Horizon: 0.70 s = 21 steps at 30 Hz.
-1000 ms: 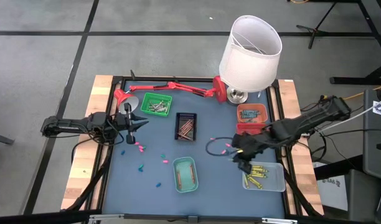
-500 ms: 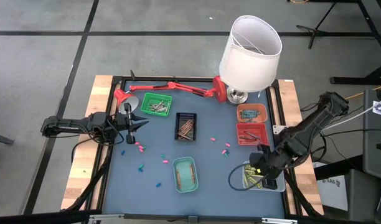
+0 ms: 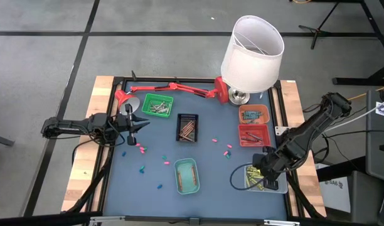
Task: Sort crayons
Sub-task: Put the green crayon into the transparent bin, then return to Home Position
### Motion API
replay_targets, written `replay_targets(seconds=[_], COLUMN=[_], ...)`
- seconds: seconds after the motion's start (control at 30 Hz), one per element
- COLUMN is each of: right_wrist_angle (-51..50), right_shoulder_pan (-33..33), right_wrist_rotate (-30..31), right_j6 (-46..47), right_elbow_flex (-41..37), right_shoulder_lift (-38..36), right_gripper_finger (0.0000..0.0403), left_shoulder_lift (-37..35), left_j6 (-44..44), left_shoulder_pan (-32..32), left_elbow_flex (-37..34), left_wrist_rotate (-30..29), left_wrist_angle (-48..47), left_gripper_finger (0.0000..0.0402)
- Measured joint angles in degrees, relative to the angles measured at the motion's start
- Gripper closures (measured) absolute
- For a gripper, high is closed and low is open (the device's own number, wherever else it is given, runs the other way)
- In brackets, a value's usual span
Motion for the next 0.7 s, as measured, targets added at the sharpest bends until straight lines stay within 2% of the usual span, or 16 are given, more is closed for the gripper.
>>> replay_targets(seconds=[0.47,0.7], right_wrist_angle=[0.1,0.1], right_shoulder_pan=[0.0,0.0], right_wrist_rotate=[0.0,0.8], right_j6=[-1.5,-1.9], right_elbow_flex=[0.0,0.0], right_shoulder_lift=[0.0,0.0], right_gripper_finger=[0.0357,0.0296], left_shoulder_lift=[0.0,0.0], left_j6=[0.0,0.0], left_shoulder_pan=[0.0,0.0], left_elbow_flex=[0.0,0.0], left_wrist_rotate=[0.0,0.0], left_wrist_angle=[0.0,0.0], left_gripper_finger=[0.0349,0.0349])
